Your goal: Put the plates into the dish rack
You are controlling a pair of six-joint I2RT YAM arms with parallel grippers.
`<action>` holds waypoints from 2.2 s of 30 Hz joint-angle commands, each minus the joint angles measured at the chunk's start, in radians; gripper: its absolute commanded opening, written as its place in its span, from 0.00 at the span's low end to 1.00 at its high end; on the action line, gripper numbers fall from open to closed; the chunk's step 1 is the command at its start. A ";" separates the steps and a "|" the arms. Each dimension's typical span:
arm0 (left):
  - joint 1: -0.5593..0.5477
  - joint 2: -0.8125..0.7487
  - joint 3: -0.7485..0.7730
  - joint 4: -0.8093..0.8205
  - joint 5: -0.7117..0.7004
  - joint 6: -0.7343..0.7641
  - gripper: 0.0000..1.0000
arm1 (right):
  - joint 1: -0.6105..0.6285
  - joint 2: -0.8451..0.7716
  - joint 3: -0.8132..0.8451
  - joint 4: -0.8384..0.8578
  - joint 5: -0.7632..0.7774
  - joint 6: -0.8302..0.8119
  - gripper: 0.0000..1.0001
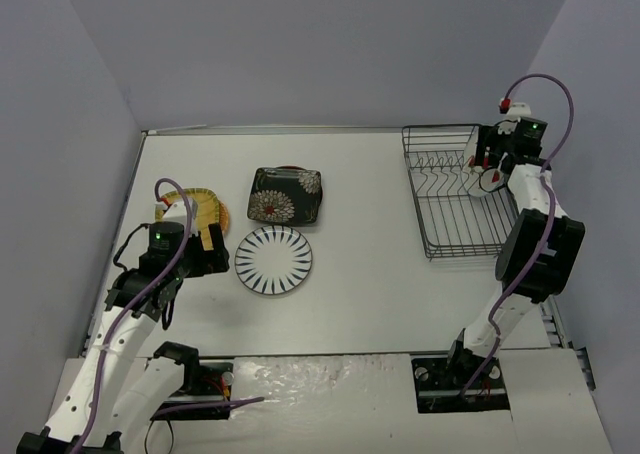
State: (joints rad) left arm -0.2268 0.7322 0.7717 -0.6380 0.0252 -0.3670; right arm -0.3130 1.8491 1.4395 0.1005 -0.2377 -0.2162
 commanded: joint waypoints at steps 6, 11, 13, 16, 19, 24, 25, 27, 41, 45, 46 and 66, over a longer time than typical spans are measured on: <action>0.009 0.012 0.024 0.044 0.012 -0.020 0.97 | 0.003 -0.231 -0.022 0.082 0.080 0.079 0.96; 0.009 0.048 0.023 0.023 -0.004 -0.116 0.97 | 0.025 -0.400 -0.089 0.079 0.153 0.213 1.00; 0.007 0.068 0.014 0.026 0.001 -0.195 0.97 | 0.049 -0.454 -0.121 0.082 0.117 0.306 1.00; 0.009 0.121 -0.031 0.069 0.016 -0.311 0.96 | 0.199 -0.567 -0.213 0.087 0.132 0.423 1.00; 0.006 0.170 -0.073 0.151 0.021 -0.395 0.88 | 0.383 -0.664 -0.332 0.128 0.111 0.487 1.00; 0.007 0.236 -0.162 0.287 0.018 -0.466 0.79 | 0.598 -0.769 -0.489 0.166 0.032 0.601 1.00; 0.006 0.245 -0.176 0.306 0.019 -0.471 0.78 | 0.624 -0.790 -0.514 0.169 0.022 0.624 1.00; 0.002 0.278 -0.202 0.364 0.020 -0.489 0.75 | 0.675 -0.826 -0.573 0.178 -0.011 0.666 1.00; -0.068 0.477 -0.222 0.497 -0.008 -0.538 0.45 | 0.853 -0.800 -0.830 0.330 -0.087 0.795 1.00; -0.096 0.498 -0.236 0.494 -0.013 -0.557 0.38 | 0.861 -0.779 -0.854 0.366 -0.104 0.794 1.00; -0.097 0.496 -0.244 0.493 -0.014 -0.561 0.36 | 0.861 -0.772 -0.857 0.367 -0.108 0.793 1.00; -0.098 0.224 -0.216 0.385 0.126 -0.740 0.00 | 0.876 -0.435 -0.914 0.602 -0.340 1.088 1.00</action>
State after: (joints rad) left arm -0.3199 1.0556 0.4770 -0.2566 0.0893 -1.0295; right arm 0.5515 1.3701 0.5245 0.5277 -0.5078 0.7528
